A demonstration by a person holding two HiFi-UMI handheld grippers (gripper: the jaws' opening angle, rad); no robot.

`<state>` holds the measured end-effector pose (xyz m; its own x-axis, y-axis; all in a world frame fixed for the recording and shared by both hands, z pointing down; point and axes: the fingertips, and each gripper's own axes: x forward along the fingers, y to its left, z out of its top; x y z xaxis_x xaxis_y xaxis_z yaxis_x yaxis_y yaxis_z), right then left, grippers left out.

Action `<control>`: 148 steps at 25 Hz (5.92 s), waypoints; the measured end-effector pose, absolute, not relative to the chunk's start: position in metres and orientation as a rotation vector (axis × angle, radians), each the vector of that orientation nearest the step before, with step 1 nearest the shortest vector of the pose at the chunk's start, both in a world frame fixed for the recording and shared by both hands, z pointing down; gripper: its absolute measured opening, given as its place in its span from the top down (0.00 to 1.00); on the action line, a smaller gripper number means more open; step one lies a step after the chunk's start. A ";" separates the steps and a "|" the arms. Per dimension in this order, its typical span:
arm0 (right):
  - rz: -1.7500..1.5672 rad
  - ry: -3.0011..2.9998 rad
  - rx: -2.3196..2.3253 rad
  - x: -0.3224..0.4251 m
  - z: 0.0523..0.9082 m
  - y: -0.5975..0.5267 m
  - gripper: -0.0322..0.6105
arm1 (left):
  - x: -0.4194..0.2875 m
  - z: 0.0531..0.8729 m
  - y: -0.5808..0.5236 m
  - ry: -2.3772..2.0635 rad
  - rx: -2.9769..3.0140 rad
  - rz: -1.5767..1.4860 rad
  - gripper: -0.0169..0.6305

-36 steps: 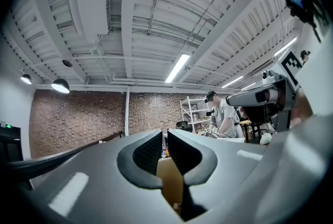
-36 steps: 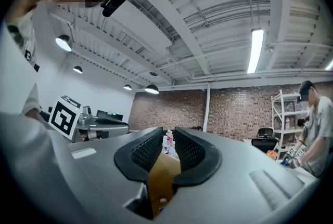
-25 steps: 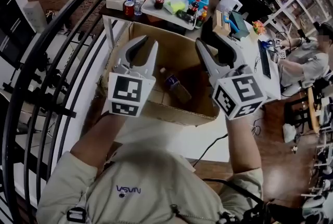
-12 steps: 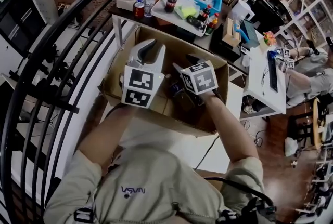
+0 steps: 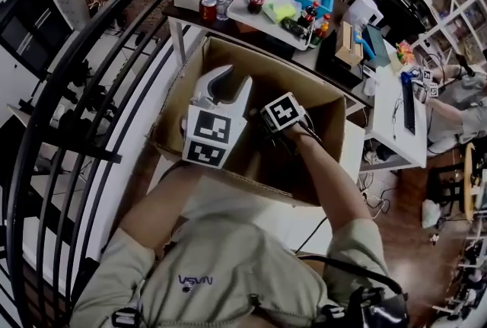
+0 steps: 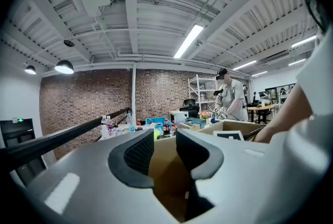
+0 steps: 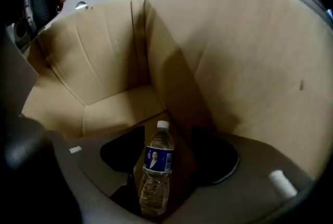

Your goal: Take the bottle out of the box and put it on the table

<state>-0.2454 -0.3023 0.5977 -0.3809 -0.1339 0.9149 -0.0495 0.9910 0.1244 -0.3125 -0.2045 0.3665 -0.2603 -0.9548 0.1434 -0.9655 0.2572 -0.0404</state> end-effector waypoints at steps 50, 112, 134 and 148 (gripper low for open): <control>0.071 -1.888 -0.083 -0.248 0.635 -0.256 0.52 | -0.307 0.371 -0.210 -2.353 1.915 0.151 0.81; 0.133 -2.689 1.395 0.213 0.408 -0.331 0.51 | 0.121 0.326 -0.280 -1.814 2.646 -0.005 0.81; 0.132 -2.599 1.424 0.209 0.524 -0.349 0.51 | 0.128 0.486 -0.313 -1.736 2.480 0.175 0.83; -0.037 -2.564 1.527 0.194 0.573 -0.363 0.49 | 0.123 0.562 -0.316 -1.679 2.358 0.244 0.84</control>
<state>0.1937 -0.3632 0.5735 -0.4670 -0.8758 0.1219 -0.8720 0.4791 0.1010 0.1234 -0.3164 0.5622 0.3274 -0.9055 0.2700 -0.9449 -0.3134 0.0949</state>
